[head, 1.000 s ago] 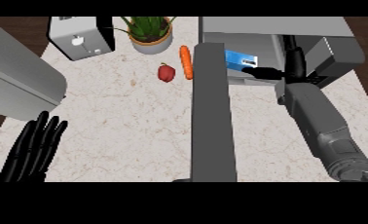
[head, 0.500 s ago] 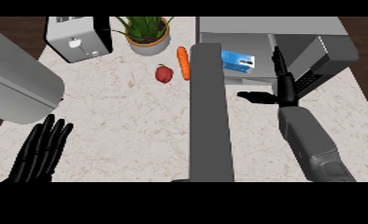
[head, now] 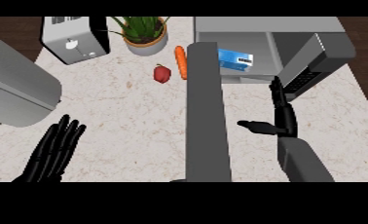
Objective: Pick up the milk, place it into the microwave and close the microwave
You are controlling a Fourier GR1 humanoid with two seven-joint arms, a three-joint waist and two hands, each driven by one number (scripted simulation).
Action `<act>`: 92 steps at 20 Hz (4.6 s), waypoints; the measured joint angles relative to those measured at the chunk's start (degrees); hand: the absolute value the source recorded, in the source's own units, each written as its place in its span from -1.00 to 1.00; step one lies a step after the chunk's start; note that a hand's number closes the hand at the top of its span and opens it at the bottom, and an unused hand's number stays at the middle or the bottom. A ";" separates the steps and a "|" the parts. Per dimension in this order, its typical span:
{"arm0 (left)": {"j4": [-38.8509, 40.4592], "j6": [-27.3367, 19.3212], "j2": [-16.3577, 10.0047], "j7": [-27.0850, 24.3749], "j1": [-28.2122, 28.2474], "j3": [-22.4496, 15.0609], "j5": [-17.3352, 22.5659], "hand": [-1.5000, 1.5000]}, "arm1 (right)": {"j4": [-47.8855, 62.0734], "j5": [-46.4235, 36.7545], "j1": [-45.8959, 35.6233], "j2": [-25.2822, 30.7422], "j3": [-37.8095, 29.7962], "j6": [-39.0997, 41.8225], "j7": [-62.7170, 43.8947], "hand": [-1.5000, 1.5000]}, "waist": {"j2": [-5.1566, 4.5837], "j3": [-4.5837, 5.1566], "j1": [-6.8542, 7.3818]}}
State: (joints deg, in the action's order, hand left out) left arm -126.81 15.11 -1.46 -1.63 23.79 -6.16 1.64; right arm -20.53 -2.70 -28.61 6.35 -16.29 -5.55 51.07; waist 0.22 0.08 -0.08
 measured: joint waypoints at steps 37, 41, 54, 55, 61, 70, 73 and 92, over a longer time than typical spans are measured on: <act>39.74 0.35 1.32 -0.23 -34.24 -26.19 -12.32 1.00 | -47.71 9.68 50.15 2.03 10.17 19.28 2.11 -1.00 | -0.20 -0.03 -1.12; 46.84 -7.93 1.43 -0.53 -39.95 -33.60 -9.91 1.00 | -52.38 11.13 52.71 3.67 11.47 20.84 1.52 -1.00 | -0.29 0.01 -1.97; 58.62 -30.23 0.76 0.81 -54.42 -46.60 8.60 -1.00 | -69.80 16.07 56.11 6.88 17.58 24.22 -3.30 -1.00 | -1.06 0.22 -7.50; 59.17 -31.39 0.61 0.12 -55.03 -46.49 10.09 -1.00 | -71.02 16.43 56.29 7.26 17.87 24.44 -3.70 -1.00 | -1.21 0.24 -8.11; 62.62 -37.56 0.49 -4.23 -58.88 -46.05 17.12 -1.00 | -76.66 18.35 56.74 9.27 19.00 25.33 -6.47 -1.00 | -2.04 0.29 -10.87; 67.82 -43.94 1.25 -9.08 -66.07 -42.08 25.58 1.00 | -82.08 21.23 57.82 12.07 20.99 27.82 -9.65 -1.00 | -3.05 0.27 -14.30; 69.42 -44.28 1.34 -10.90 -67.92 -40.45 28.64 1.00 | -84.07 22.10 58.07 12.79 21.57 28.33 -10.61 -1.00 | -3.50 0.32 -15.54; 80.33 -44.10 1.44 -19.48 -76.70 -35.76 39.60 1.00 | -91.62 28.21 60.06 16.90 21.72 31.28 -14.43 -1.00 | -4.62 0.09 -20.42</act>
State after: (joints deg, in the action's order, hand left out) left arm -46.48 -28.98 -0.01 -21.11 -52.91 -41.92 41.25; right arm -112.15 25.50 31.45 23.25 5.43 25.72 36.64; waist -4.40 0.17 -20.50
